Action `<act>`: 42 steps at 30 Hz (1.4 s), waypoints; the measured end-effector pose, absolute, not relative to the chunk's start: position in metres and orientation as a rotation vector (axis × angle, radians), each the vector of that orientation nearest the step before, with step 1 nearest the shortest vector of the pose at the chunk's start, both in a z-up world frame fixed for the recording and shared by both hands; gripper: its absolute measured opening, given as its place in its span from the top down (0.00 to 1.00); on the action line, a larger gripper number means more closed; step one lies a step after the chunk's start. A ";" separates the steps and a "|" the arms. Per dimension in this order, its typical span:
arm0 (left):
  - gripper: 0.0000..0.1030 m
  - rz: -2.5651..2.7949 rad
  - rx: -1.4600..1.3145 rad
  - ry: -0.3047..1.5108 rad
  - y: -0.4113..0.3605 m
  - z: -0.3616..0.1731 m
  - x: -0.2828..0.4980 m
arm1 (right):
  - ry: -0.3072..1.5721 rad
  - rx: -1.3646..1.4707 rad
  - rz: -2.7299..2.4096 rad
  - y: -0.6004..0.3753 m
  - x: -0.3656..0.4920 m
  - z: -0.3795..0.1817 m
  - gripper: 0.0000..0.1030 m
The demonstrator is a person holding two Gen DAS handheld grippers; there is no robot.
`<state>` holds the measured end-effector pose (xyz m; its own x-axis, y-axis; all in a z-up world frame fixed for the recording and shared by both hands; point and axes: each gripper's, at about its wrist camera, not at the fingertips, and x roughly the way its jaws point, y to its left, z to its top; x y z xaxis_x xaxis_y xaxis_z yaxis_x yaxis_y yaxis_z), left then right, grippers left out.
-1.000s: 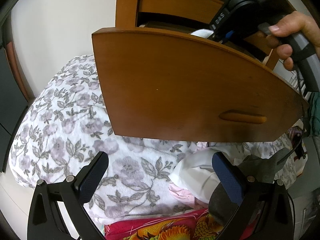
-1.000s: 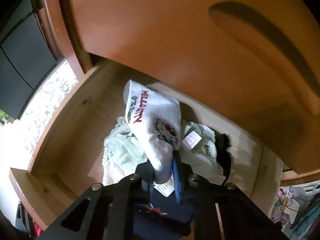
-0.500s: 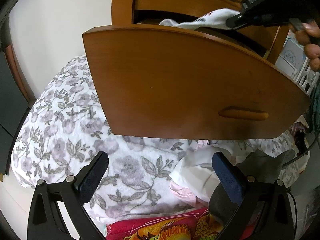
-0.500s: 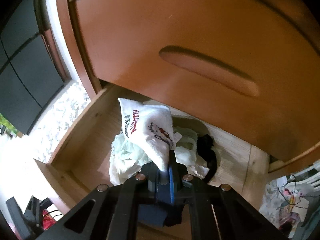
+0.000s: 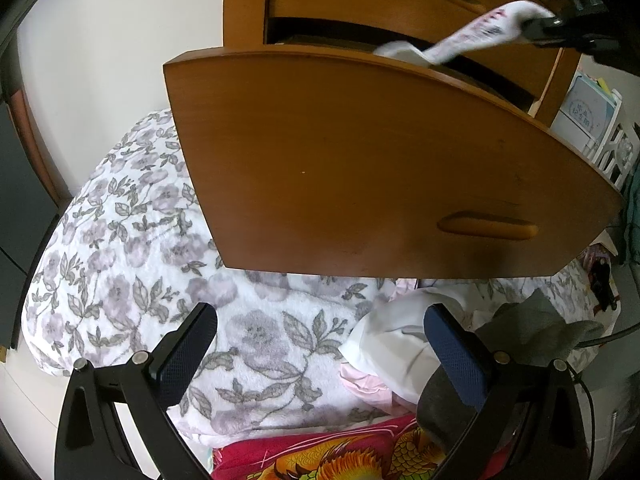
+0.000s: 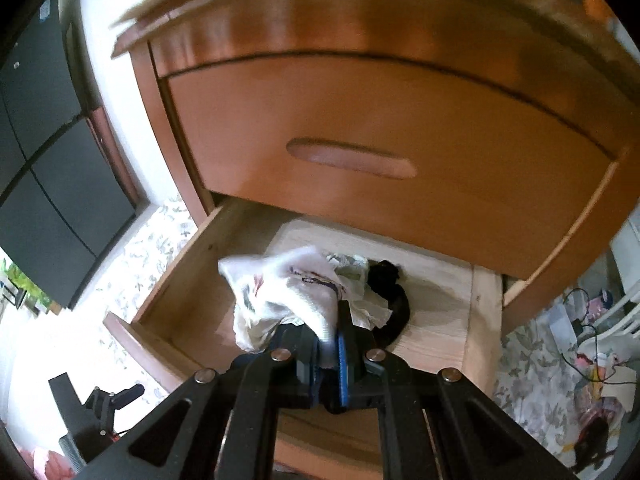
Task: Organize soft objects
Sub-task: 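Lift the Hello Kitty sock up out of the drawer with the right tool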
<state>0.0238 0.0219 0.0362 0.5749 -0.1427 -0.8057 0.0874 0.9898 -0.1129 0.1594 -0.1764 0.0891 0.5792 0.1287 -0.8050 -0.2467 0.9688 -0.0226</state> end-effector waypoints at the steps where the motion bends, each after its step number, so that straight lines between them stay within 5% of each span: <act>1: 0.00 -0.135 -0.063 0.948 0.022 0.036 0.024 | 0.913 -0.133 0.218 -0.178 0.155 0.094 0.92; 42: 0.00 -0.069 0.088 0.857 0.003 0.046 0.009 | 0.611 -0.060 0.137 -0.223 0.016 0.211 0.92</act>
